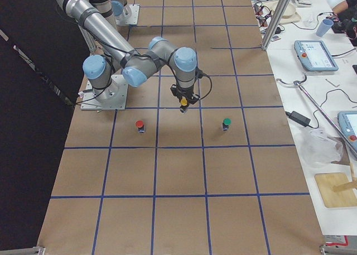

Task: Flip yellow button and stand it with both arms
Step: 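Lower the button upright onto the table with the right gripper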

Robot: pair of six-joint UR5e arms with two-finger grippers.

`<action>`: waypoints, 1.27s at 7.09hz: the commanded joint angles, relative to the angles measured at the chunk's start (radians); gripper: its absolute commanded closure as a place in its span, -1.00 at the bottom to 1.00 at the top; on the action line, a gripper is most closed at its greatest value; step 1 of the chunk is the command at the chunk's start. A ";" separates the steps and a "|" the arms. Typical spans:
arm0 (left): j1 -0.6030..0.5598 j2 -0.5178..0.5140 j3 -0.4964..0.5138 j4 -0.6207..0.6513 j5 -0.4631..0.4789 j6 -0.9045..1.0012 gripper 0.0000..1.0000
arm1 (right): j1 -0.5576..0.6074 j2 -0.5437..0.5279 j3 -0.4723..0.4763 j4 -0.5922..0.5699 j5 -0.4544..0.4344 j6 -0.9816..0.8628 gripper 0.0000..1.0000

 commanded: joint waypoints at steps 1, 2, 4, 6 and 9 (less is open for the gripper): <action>-0.029 0.004 0.015 0.009 0.038 0.002 -0.94 | -0.028 0.070 0.002 -0.067 -0.003 -0.125 0.91; -0.022 0.002 0.009 0.011 0.029 0.006 -0.95 | -0.028 0.084 0.003 -0.067 0.002 -0.215 0.91; -0.023 0.002 0.003 0.014 0.029 0.006 -0.95 | -0.028 0.105 0.013 -0.066 0.011 -0.242 0.88; -0.025 0.005 0.000 0.019 0.029 0.005 -0.95 | -0.028 0.133 0.022 -0.067 0.010 -0.256 0.87; -0.029 -0.001 0.000 0.019 0.029 -0.004 -0.95 | -0.028 0.144 0.023 -0.093 0.000 -0.306 0.85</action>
